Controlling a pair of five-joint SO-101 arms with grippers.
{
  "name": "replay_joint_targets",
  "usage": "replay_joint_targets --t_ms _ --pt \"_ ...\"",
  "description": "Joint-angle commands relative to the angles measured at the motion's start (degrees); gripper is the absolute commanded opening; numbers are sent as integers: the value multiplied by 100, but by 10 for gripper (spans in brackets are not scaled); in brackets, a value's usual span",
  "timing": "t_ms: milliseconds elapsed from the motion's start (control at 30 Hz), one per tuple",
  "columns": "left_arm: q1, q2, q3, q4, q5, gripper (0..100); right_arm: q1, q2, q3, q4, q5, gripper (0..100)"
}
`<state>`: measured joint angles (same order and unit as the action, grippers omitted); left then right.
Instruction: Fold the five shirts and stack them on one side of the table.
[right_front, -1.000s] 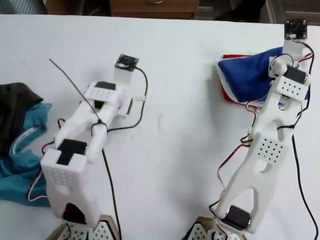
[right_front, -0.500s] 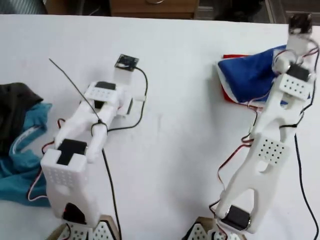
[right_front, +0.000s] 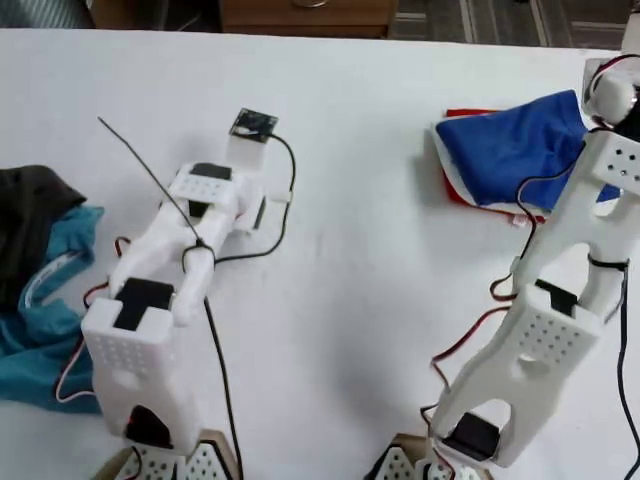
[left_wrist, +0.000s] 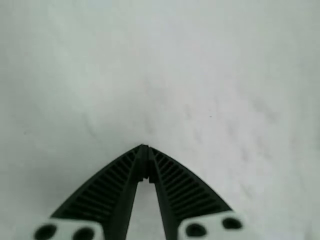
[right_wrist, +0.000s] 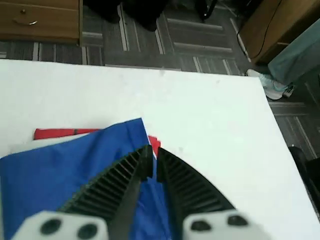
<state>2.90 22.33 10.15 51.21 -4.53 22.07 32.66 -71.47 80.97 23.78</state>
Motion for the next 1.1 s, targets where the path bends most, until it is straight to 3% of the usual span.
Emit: replay_joint_targets --t_ms 0,100,300,433,567,700,833,1067 --pt "-97 -527 -242 563 -9 28 -207 -813 -26 1121 -26 28" --pt "-316 -1064 -505 1099 -9 28 -479 -1138 -26 1965 -26 28" --pt "-1389 -2145 -1235 2453 -132 50 -813 -1868 53 2053 -62 28" --pt "-2365 -2646 -1613 3121 -1090 74 -1112 -2914 756 2053 -62 28" --pt "-3657 -2813 -1745 3112 -1811 122 -1543 -4514 2787 2044 -35 28" --pt "-4668 -2418 -1701 2541 -2673 199 -1807 -5991 5204 2035 -26 28" --pt "-5178 -1363 -1921 2092 -3156 207 -1877 -7081 7130 2026 -26 28" --pt "-5398 466 -3433 2857 -3560 210 -1886 -8338 8897 1815 343 28"
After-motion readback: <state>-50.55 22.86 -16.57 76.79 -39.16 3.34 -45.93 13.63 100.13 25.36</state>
